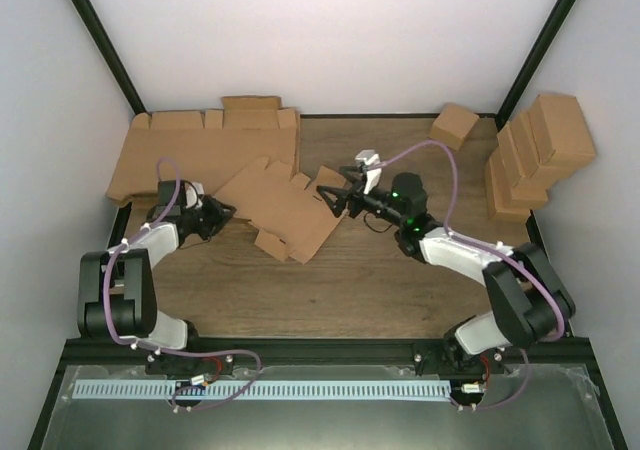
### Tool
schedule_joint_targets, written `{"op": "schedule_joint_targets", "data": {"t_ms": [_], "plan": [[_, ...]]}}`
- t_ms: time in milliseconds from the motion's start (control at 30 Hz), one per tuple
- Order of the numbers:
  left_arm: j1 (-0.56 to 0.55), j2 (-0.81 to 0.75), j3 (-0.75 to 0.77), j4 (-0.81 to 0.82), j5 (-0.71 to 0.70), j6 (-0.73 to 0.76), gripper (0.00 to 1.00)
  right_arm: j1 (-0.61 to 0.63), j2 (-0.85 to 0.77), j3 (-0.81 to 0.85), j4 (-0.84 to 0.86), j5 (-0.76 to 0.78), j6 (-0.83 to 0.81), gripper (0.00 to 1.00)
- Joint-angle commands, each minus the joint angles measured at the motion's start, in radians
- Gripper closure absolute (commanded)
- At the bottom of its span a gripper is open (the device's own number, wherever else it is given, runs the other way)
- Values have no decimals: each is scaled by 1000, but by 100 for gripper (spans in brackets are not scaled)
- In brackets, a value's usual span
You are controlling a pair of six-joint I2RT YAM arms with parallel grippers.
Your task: Fold the paper box
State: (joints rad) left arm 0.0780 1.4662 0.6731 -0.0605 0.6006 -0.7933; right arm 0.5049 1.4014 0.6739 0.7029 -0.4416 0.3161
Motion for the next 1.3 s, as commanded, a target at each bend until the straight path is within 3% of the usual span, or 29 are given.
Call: {"op": "schedule_joint_targets", "data": {"t_ms": [0, 167, 333, 833, 1033, 1167, 1267], "plan": [[-3, -42, 0, -23, 31, 36, 90, 64, 85, 123, 46, -46, -160, 0], [-3, -171, -9, -131, 24, 64, 95, 66, 181, 244, -82, 12, -180, 0], [-4, -364, -67, -229, -10, 46, 96, 66, 142, 227, -28, -2, -221, 0], [-120, -923, -375, -258, -61, -294, 96, 66, -93, 61, -96, 48, -148, 0], [-234, -962, -397, -260, -135, -373, 96, 67, -158, -13, -105, 126, 10, 0], [-351, -970, -402, -266, -231, -441, 96, 66, -185, -27, -218, 234, 114, 0], [-429, -983, -411, -264, -305, -487, 96, 67, -191, -35, -240, 206, 130, 0]]}}
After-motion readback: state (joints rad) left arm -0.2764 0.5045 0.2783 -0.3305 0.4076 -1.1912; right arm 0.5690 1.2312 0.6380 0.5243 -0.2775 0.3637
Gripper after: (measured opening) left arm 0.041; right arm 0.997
